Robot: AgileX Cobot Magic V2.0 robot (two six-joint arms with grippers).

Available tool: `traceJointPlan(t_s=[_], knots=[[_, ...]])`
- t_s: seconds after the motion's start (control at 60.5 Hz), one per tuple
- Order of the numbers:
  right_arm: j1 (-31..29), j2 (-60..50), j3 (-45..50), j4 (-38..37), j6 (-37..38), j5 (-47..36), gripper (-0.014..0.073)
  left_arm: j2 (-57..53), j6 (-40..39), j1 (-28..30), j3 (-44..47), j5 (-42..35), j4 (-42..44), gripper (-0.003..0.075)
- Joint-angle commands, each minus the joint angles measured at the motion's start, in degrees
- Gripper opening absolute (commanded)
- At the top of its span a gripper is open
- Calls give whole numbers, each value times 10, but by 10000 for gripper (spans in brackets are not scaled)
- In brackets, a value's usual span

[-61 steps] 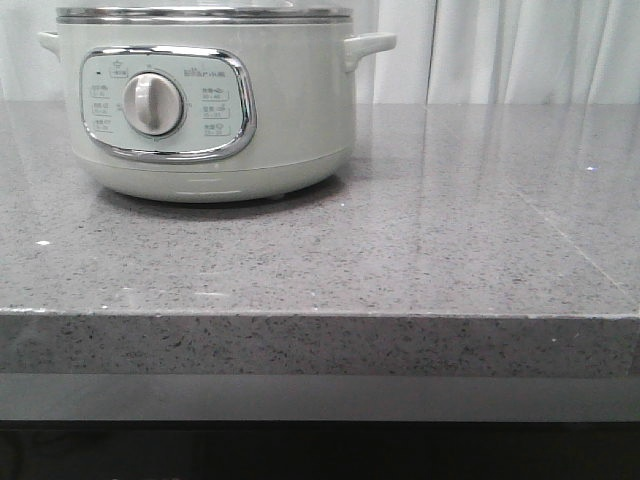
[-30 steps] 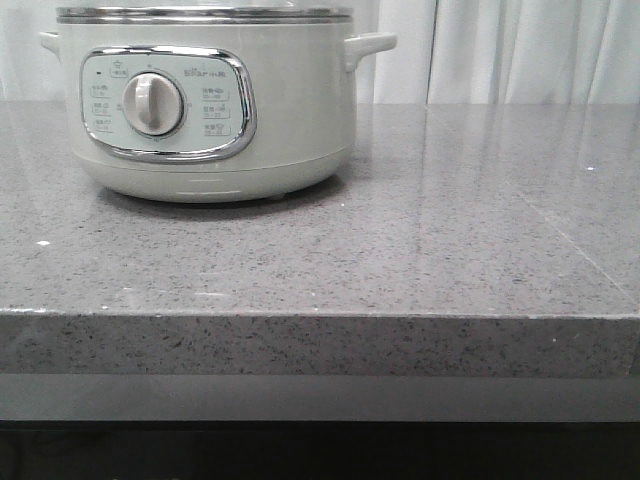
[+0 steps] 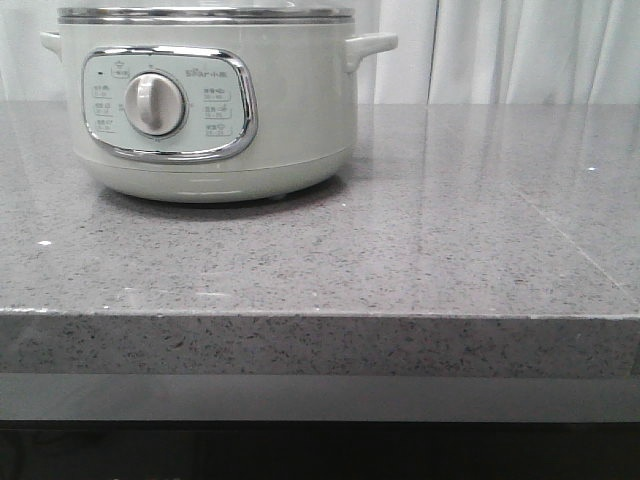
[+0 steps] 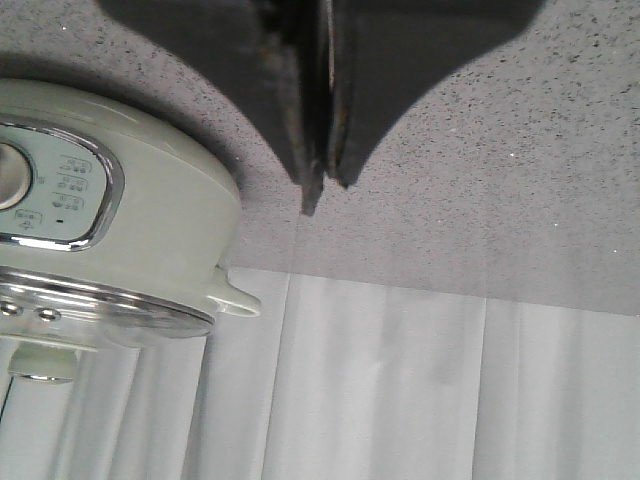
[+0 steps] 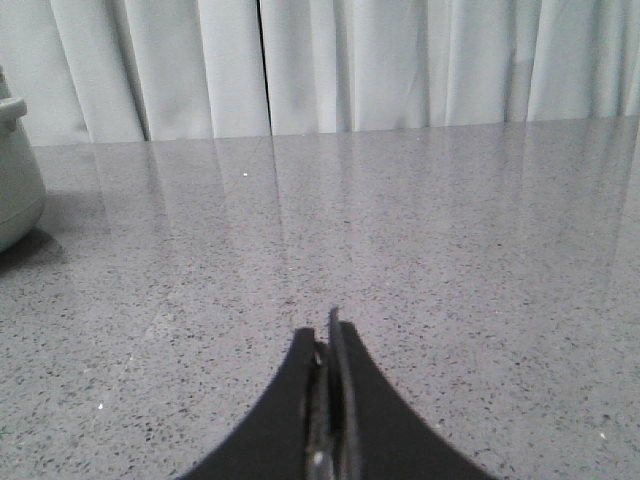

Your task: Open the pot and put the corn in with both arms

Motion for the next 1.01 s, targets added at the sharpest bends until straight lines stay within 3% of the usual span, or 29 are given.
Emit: traceJointPlan(t_s=[0.0, 0.991], knots=[[3, -12, -7, 1, -4, -50, -69, -9, -1, -1, 6, -45, -3, -20], [18, -12, -7, 1, -4, -49, -69, -9, -1, -1, 6, -45, -3, -20]])
